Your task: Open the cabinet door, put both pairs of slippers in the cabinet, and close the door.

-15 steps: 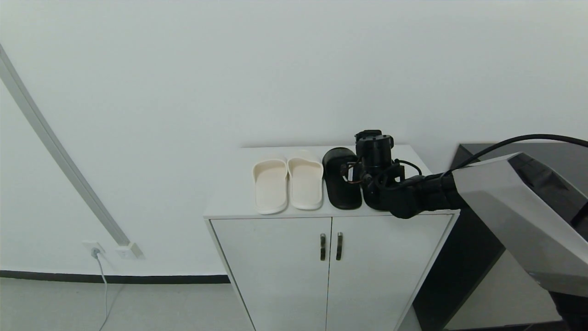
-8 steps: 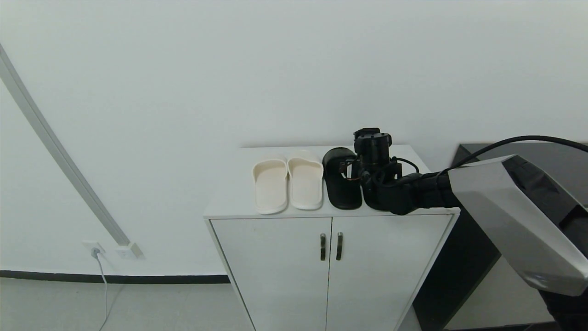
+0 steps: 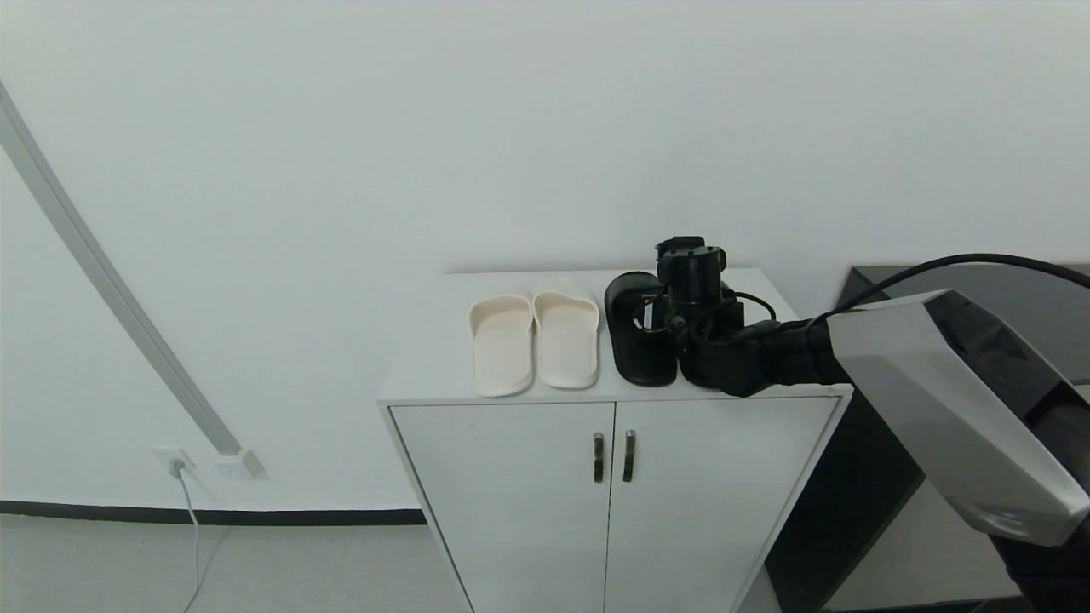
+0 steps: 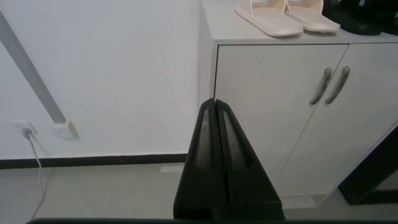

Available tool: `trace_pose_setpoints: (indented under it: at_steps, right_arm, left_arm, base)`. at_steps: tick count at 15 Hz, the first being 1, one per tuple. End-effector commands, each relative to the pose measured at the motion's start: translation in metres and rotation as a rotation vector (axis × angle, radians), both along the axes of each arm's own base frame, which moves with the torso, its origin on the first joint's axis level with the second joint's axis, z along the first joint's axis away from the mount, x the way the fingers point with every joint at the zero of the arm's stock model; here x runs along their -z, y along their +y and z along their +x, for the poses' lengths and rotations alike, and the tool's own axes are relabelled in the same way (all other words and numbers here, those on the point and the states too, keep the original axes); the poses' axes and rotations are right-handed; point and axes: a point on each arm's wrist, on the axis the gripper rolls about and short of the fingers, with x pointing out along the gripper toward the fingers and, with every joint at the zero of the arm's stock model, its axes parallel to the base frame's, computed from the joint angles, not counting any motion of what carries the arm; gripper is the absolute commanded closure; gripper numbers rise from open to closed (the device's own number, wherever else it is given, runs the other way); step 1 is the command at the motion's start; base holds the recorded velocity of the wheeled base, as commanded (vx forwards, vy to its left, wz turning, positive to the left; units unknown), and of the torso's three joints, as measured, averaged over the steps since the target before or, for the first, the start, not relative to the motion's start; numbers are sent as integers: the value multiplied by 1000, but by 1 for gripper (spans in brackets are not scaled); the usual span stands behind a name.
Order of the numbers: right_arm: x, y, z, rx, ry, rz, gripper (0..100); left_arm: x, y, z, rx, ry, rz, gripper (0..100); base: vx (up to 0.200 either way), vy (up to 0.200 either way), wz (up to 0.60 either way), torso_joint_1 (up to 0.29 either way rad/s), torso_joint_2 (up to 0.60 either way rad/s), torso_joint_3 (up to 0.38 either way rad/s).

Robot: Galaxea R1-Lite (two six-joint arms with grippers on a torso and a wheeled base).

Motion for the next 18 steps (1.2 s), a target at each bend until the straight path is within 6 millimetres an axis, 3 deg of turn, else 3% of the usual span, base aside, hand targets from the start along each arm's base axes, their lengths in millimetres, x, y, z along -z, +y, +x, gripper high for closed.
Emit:
trace_pose_setpoints:
  at_steps: [1, 3, 5, 8, 10, 13, 15, 18]
  right_arm:
    - [-3, 0, -1, 0, -6, 1, 100]
    - [-13, -2, -5, 1, -23, 11, 100]
    - [-30, -6, -22, -10, -22, 5, 100]
    - [-63, -12, -69, -71, -23, -13, 100]
    - [-84, -18, -119, -186, -11, -10, 100]
    - [-90, -32, -176, -397, 35, -4, 100]
    - [-87, -52, -210, -542, 75, -5, 100]
    - [-76, -66, -245, -698, 120, 4, 100]
  left_arm:
    - [0, 0, 0, 0, 1, -2, 100]
    - [0, 0, 0, 0, 1, 0, 100]
    - [0, 0, 0, 0, 1, 1, 100]
    - [0, 0, 0, 0, 1, 3, 100]
    - [0, 0, 0, 1, 1, 3, 100]
    - [0, 0, 0, 0, 1, 3, 100]
    - [0, 0, 0, 1, 1, 3, 100]
    - [0, 0, 0, 1, 1, 3, 100]
  base:
    - [0, 0, 0, 0, 0, 0]
    - [0, 0, 0, 0, 0, 0]
    - [0, 0, 0, 0, 0, 0]
    - [0, 0, 0, 0, 0, 0]
    - [0, 0, 0, 0, 0, 0]
    - [0, 0, 0, 0, 0, 0]
    - [0, 0, 0, 0, 0, 0]
    - [0, 0, 0, 0, 0, 0]
